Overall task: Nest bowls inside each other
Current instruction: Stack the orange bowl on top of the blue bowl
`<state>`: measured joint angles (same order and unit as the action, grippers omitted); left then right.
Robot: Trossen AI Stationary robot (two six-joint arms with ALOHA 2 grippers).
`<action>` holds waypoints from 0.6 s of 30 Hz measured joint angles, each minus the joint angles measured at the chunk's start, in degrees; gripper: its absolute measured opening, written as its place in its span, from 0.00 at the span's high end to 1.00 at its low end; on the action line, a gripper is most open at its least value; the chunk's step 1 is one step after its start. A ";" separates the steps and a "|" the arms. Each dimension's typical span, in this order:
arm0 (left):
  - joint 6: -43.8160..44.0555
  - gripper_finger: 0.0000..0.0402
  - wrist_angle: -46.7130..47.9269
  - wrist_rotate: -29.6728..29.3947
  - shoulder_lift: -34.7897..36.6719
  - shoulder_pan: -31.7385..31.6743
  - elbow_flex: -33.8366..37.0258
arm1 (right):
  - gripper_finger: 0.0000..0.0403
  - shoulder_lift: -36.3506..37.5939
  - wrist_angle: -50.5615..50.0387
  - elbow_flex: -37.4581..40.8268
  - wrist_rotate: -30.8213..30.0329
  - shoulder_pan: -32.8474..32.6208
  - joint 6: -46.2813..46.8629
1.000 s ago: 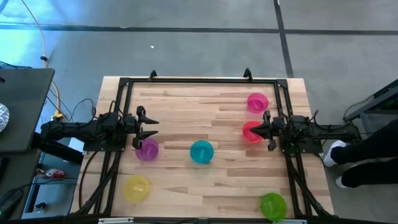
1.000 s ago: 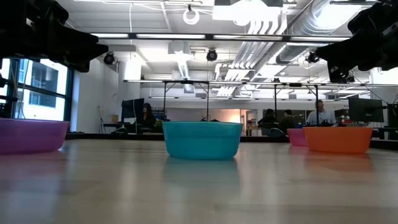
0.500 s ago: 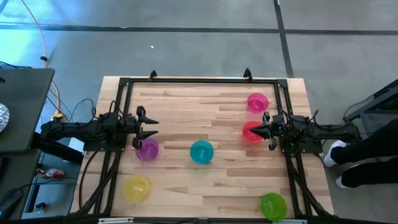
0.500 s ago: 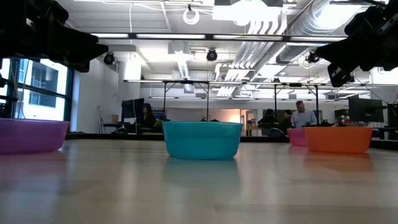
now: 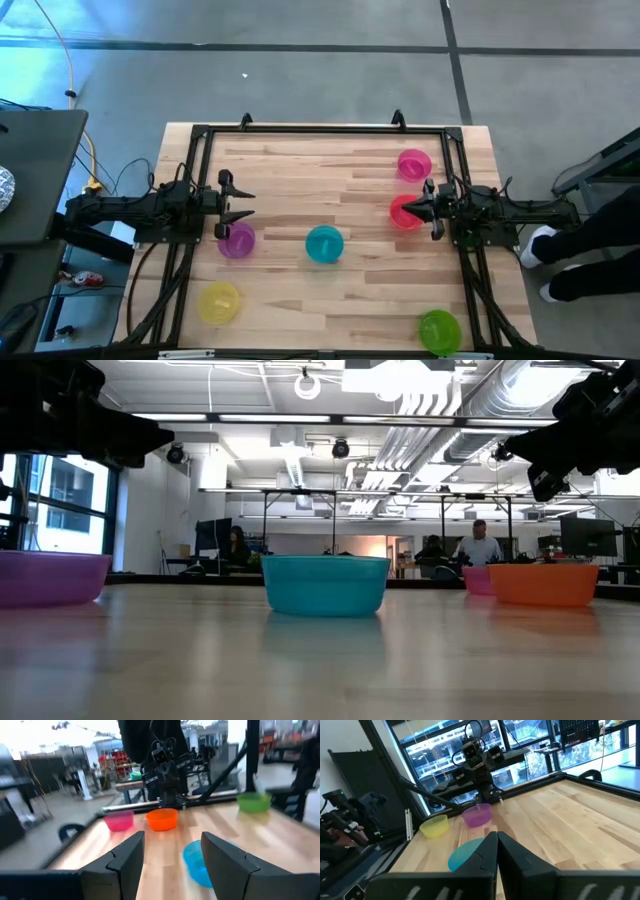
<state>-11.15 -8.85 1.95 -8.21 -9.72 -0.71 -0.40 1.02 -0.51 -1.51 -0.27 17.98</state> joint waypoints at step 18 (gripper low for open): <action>16.88 0.54 -0.42 -0.87 0.00 0.01 0.00 | 1.00 0.00 0.45 -0.01 -2.83 0.02 -1.04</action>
<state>5.72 -9.26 1.08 -8.20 -9.72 -0.71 -0.40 1.48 -0.53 -4.34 -0.25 16.94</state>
